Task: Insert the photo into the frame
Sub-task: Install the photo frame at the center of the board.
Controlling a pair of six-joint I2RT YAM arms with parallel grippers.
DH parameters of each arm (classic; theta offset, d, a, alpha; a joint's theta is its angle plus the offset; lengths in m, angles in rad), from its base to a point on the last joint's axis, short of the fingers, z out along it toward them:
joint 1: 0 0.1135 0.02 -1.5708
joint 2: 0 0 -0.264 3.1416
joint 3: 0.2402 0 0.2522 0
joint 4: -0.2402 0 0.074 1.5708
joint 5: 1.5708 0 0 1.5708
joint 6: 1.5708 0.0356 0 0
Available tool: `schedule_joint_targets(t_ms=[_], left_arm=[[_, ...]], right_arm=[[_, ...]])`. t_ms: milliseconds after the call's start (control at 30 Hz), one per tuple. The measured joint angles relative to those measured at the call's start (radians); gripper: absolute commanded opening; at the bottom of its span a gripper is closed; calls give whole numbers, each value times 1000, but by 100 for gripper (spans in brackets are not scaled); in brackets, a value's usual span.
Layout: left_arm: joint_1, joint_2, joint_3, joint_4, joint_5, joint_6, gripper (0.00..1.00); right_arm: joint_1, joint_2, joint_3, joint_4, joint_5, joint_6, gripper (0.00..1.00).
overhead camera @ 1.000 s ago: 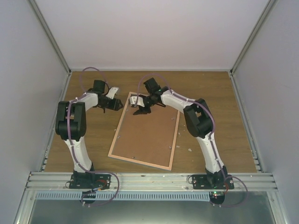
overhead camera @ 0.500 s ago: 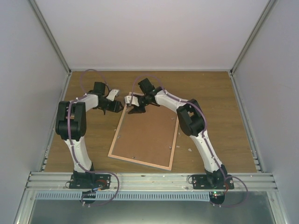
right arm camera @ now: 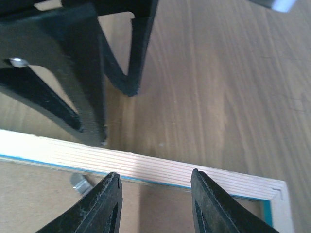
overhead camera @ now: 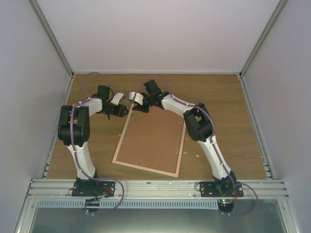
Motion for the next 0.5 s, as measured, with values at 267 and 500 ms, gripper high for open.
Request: schedule_joint_targets(t_ms=[267,500], left_arm=[[0,2,0,5,5,0,58],[0,3,0,6,8,0,58]], right_arm=[[0,9,-14,31,70,-84,44],[6,21,-23,49,91,-167,46]])
